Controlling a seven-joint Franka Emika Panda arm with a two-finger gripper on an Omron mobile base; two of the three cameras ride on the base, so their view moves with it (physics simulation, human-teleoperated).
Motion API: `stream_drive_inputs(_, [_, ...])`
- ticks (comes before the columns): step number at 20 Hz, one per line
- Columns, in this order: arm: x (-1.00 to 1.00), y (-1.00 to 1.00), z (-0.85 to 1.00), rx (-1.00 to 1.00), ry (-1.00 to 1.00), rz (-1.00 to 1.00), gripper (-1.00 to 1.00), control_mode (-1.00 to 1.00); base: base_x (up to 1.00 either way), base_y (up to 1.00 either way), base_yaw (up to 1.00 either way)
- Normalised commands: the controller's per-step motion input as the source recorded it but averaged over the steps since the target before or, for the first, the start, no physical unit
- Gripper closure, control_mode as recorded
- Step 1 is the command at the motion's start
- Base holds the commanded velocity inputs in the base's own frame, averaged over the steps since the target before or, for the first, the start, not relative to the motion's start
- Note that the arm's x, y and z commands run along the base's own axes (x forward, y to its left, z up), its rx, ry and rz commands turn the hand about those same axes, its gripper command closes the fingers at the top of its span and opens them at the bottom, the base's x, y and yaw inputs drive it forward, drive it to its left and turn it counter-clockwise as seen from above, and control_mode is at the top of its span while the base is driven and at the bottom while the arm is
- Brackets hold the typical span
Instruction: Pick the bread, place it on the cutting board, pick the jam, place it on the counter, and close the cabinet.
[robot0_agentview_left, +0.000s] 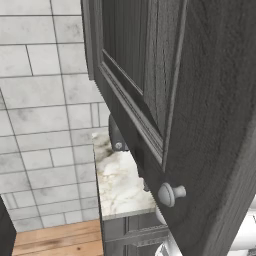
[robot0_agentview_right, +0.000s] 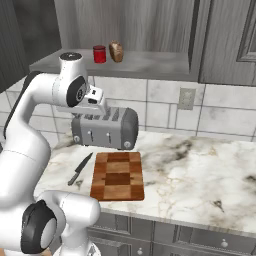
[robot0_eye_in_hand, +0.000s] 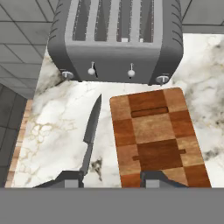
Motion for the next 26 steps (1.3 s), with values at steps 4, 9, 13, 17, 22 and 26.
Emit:
stream_drive_inputs(4, [0.0,0.0,0.0,0.0,-0.02,0.0,-1.0,-1.0,0.0,0.0,0.0])
stream_drive_inputs(9, [0.0,0.0,0.0,0.0,-0.07,0.0,-1.0,-1.0,0.0,0.0,0.0])
stream_drive_inputs(13, [0.0,0.0,0.02,0.0,-0.07,0.0,-1.0,-1.0,0.0,0.0,0.0])
stream_drive_inputs(17, [-0.09,0.0,0.1,0.0,-0.12,0.0,-1.0,-1.0,0.0,0.0,0.0])
stream_drive_inputs(22, [-0.11,0.0,0.09,0.0,-0.13,0.0,-1.0,-1.0,0.0,0.0,0.0])
stream_drive_inputs(26, [-0.14,0.0,0.13,0.0,-0.15,0.0,-1.0,-1.0,0.0,0.0,0.0])
